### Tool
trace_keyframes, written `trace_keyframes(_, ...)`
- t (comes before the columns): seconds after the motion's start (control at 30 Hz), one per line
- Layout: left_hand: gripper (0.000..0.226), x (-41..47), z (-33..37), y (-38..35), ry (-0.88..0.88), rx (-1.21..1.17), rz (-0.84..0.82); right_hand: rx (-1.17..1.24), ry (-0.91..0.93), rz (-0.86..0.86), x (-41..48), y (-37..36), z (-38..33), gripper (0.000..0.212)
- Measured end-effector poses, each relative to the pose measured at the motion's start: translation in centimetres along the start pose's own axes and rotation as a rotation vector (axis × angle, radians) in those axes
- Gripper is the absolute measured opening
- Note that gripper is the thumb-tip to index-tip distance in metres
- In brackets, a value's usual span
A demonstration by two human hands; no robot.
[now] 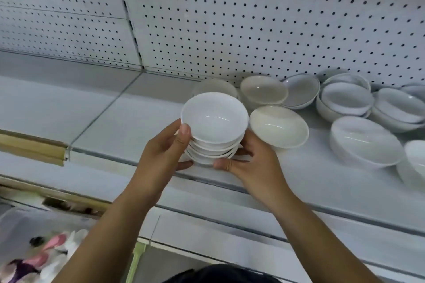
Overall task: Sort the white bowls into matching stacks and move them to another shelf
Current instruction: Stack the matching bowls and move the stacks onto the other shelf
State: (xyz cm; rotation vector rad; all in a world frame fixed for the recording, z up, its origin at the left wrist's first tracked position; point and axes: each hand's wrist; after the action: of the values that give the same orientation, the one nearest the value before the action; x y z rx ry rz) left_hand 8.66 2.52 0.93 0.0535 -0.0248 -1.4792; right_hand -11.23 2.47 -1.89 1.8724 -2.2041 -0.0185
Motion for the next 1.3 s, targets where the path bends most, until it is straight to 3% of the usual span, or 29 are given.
trace_keyframes(0.3,0.067,2.1,-0.8,-0.3,-0.034,-0.007,-0.094,-0.066,-0.083,0.169,-1.4,-0.9,0.4,0.080)
trace_keyframes(0.43,0.055,2.6,-1.5,-0.3,-0.117,0.025,-0.126,-0.196,-0.111,-0.021,-1.3,1.0,-1.3,0.076)
trace_keyframes(0.5,0.066,2.8,-2.1,-0.7,-0.212,0.076,-0.138,-0.312,-0.095,-0.083,-0.8,3.3,-2.4,0.059)
trace_keyframes(0.63,0.080,2.7,-2.9,-2.3,-0.292,0.058,-0.122,-0.215,-0.157,0.149,1.7,8.0,-4.4,0.027)
trace_keyframes(0.77,0.089,2.7,-4.1,-3.6,-0.367,0.017,-0.024,-0.286,-0.153,0.364,6.1,10.4,-4.5,0.011)
trace_keyframes(1.17,0.089,3.5,-5.0,-3.5,-0.396,0.015,-0.009,-0.373,-0.350,0.625,11.1,12.9,-0.6,0.024)
trace_keyframes(1.3,0.092,3.6,-5.0,-3.4,-0.403,0.012,0.006,-0.415,-0.350,0.628,12.5,13.1,-0.5,0.029)
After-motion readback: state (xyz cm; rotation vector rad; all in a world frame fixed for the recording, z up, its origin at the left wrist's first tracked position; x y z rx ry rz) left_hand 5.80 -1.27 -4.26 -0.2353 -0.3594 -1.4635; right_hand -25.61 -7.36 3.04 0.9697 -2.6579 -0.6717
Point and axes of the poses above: each hand's wrist, its own x-axis towards the middle knuckle, its own y-axis out of the back of the hand, z = x × y, and after that the axes turned 10 degrees about z, right-handed
